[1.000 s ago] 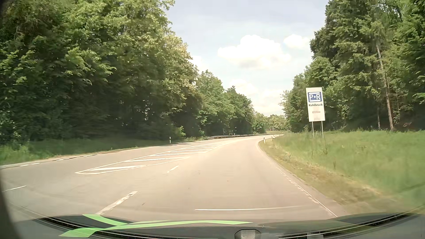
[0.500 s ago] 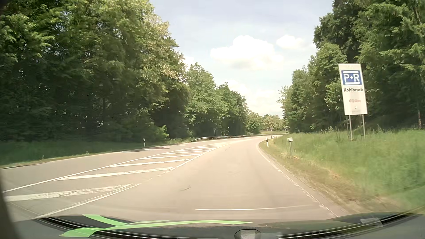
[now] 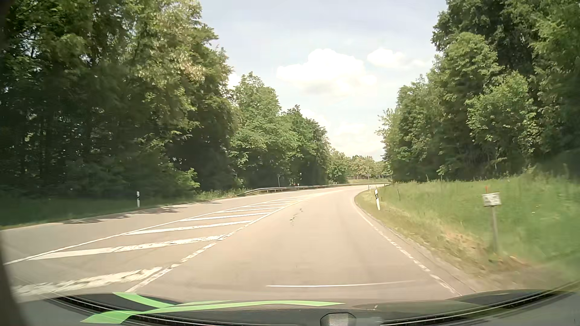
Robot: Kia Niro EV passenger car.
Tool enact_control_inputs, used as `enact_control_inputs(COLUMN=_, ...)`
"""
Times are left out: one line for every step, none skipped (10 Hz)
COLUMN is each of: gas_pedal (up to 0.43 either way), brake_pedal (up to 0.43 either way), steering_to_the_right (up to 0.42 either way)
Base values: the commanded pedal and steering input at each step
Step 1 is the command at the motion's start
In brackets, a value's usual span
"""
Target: Follow the waypoints while adhering to traffic rules and regulations
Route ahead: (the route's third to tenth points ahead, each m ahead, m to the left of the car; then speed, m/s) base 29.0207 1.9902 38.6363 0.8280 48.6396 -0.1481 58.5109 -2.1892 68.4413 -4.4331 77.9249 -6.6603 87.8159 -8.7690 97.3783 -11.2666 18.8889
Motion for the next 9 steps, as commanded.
enact_control_inputs(gas_pedal=0.15, brake_pedal=0.0, steering_to_the_right=0.011)
enact_control_inputs(gas_pedal=0.15, brake_pedal=0.0, steering_to_the_right=0.011)
enact_control_inputs(gas_pedal=0.15, brake_pedal=0.0, steering_to_the_right=0.011)
enact_control_inputs(gas_pedal=0.15, brake_pedal=0.0, steering_to_the_right=0.012)
enact_control_inputs(gas_pedal=0.15, brake_pedal=0.0, steering_to_the_right=0.012)
enact_control_inputs(gas_pedal=0.15, brake_pedal=0.0, steering_to_the_right=0.012)
enact_control_inputs(gas_pedal=0.15, brake_pedal=0.0, steering_to_the_right=0.013)
enact_control_inputs(gas_pedal=0.15, brake_pedal=0.0, steering_to_the_right=0.014)
enact_control_inputs(gas_pedal=0.15, brake_pedal=0.0, steering_to_the_right=0.014)
